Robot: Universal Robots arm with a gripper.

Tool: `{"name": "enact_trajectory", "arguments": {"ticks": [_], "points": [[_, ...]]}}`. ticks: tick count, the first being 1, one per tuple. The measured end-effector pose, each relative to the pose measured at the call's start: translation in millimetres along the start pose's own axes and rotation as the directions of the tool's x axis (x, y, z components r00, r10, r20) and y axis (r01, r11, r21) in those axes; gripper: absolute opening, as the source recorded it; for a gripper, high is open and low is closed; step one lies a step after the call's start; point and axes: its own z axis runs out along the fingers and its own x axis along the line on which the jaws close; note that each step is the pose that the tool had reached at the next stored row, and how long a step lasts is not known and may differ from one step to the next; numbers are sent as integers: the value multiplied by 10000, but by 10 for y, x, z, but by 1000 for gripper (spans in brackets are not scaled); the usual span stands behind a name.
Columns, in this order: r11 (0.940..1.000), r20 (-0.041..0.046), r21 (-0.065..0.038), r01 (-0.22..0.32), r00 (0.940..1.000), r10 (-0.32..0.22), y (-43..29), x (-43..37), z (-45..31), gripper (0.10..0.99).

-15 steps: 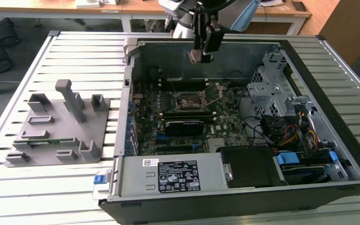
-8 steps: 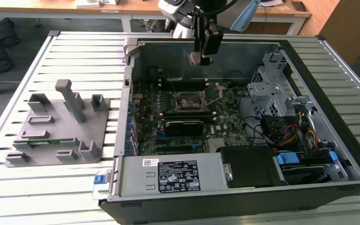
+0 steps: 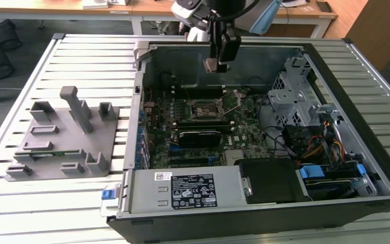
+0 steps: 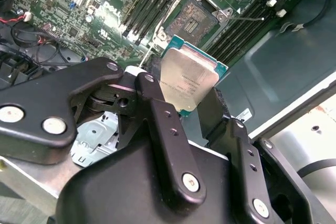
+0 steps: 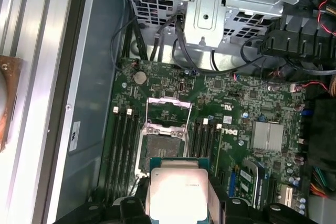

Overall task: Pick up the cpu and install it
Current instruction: 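Place the cpu into insertion slot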

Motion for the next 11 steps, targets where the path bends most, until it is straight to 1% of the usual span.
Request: {"name": "enact_trajectory", "arguments": {"ticks": [11], "points": [[10000, -1, 0, 0, 10000, 0, -3, 1, 60, 525]]}}
